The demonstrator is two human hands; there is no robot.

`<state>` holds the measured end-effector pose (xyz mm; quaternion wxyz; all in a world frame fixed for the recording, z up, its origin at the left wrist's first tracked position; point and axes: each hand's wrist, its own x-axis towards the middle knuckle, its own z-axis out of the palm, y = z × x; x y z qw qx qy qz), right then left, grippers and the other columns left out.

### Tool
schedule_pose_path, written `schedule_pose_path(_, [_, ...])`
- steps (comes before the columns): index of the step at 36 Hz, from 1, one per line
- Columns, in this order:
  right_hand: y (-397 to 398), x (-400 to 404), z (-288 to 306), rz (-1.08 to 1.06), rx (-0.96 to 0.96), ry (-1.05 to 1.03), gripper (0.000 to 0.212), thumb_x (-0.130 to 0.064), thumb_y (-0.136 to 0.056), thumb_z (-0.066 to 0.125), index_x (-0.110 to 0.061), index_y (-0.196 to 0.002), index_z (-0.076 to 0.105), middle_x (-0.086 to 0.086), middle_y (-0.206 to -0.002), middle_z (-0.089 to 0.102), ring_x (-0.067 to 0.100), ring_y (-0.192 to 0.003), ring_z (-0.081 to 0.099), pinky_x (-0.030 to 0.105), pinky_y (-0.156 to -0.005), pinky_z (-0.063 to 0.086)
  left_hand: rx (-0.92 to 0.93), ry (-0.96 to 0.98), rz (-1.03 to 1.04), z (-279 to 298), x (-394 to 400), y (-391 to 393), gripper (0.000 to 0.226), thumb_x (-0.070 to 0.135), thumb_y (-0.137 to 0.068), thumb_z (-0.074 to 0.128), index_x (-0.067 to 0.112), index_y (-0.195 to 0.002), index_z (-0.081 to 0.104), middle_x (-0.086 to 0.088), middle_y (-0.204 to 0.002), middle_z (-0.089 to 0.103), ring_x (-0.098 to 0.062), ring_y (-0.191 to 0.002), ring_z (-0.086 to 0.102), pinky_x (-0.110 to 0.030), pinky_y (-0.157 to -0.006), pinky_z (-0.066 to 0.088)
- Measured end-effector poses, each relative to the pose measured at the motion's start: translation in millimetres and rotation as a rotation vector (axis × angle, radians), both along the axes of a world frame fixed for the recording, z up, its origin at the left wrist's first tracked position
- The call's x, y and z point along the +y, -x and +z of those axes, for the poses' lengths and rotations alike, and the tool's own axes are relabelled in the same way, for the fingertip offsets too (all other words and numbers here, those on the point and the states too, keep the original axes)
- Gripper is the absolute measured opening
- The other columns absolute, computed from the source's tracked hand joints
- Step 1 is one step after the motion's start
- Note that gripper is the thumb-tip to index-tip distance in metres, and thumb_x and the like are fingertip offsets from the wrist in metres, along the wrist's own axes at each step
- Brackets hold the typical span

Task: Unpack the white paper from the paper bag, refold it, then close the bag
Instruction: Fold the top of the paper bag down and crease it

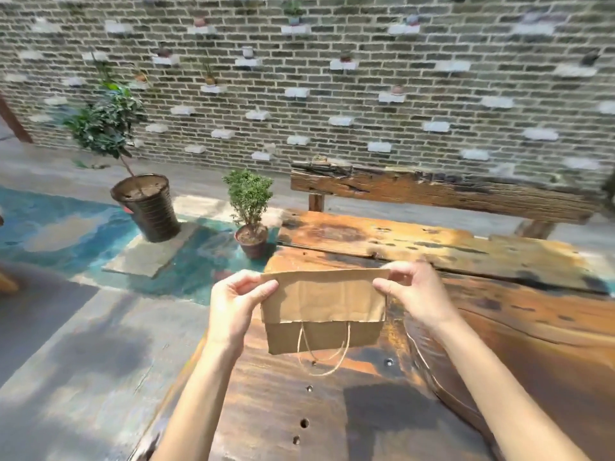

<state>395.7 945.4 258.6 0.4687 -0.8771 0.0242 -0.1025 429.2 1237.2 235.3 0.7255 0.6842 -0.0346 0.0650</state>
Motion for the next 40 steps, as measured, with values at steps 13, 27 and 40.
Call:
schedule_pose_path(13, [20.6, -4.2, -117.6, -0.348, 0.319, 0.180, 0.012, -0.014, -0.074, 0.086, -0.014, -0.085, 0.083, -0.005, -0.069, 0.074, 0.008, -0.060, 0.061, 0.027, -0.067, 0.053, 0.373, -0.224, -0.204, -125.9, -21.6, -37.4, 0.034, -0.002, -0.068, 0.085, 0.019, -0.053, 0.063, 0.001, -0.064, 0.074, -0.012, -0.065, 0.068, -0.025, -0.067, 0.051])
schedule_pose_path(27, [33.0, -3.6, -238.5, -0.288, 0.610, 0.106, 0.013, -0.002, -0.081, 0.074, -0.013, -0.076, 0.079, -0.002, -0.067, 0.072, 0.006, -0.064, 0.060, 0.004, -0.060, 0.038, 0.488, -0.713, -0.284, -224.0, -39.3, -26.8, 0.014, 0.005, -0.077, 0.082, 0.010, -0.066, 0.076, -0.007, -0.067, 0.077, -0.016, -0.076, 0.074, -0.030, -0.073, 0.056])
schedule_pose_path(40, [35.0, -13.9, -279.0, -0.187, 0.780, 0.205, 0.021, -0.004, -0.087, 0.068, -0.013, -0.103, 0.079, 0.007, -0.103, 0.077, 0.022, -0.099, 0.067, 0.019, -0.084, 0.042, 0.347, -1.165, -0.537, -261.6, -57.3, -26.7, 0.020, 0.017, -0.088, 0.068, 0.026, -0.101, 0.080, -0.002, -0.106, 0.075, -0.020, -0.094, 0.068, -0.023, -0.067, 0.042])
